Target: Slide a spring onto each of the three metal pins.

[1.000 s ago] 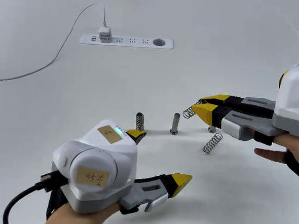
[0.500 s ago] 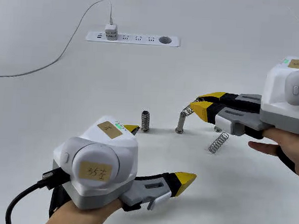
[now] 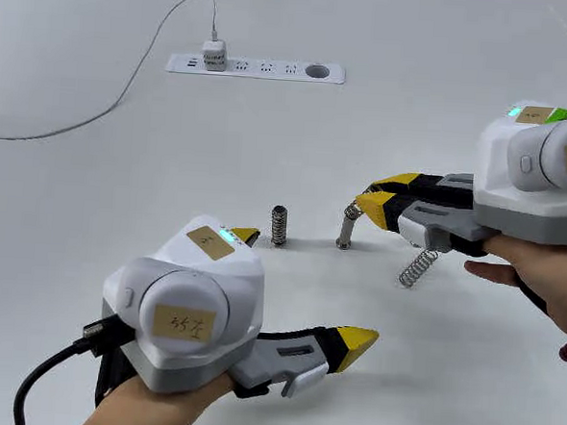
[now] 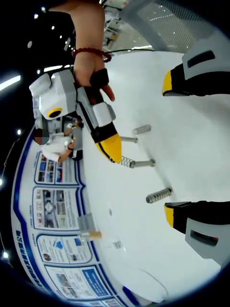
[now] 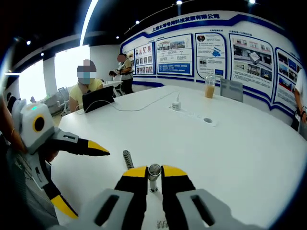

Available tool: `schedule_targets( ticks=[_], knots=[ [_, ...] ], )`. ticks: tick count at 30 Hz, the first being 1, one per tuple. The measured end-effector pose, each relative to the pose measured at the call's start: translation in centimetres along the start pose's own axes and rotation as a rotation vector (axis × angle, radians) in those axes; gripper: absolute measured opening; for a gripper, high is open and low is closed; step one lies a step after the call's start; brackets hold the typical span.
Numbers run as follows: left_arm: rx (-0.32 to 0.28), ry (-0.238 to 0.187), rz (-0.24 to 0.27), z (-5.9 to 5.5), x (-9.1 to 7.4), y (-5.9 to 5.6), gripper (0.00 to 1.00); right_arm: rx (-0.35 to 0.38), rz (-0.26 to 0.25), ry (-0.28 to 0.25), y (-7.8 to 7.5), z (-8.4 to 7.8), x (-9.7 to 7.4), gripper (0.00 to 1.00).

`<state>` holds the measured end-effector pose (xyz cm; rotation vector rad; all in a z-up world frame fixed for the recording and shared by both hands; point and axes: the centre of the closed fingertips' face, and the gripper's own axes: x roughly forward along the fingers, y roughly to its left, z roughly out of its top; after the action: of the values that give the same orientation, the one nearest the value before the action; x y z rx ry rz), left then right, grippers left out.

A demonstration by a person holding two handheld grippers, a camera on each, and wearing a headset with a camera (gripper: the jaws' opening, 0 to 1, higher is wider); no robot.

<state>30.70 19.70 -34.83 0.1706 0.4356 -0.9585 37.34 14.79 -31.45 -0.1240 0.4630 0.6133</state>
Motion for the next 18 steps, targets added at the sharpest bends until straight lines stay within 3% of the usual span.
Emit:
schedule_targets(
  ticks=[11, 18],
  knots=[
    [0.000, -0.014, 0.000, 0.18, 0.02, 0.02, 0.95, -0.137, -0.010, 0.069, 0.23, 0.03, 0.37, 0.12],
    [-0.015, -0.030, -0.002, 0.43, -0.03, 0.07, 0.96, -0.180, -0.007, 0.093, 0.46, -0.09, 1.04, 0.12]
  ],
)
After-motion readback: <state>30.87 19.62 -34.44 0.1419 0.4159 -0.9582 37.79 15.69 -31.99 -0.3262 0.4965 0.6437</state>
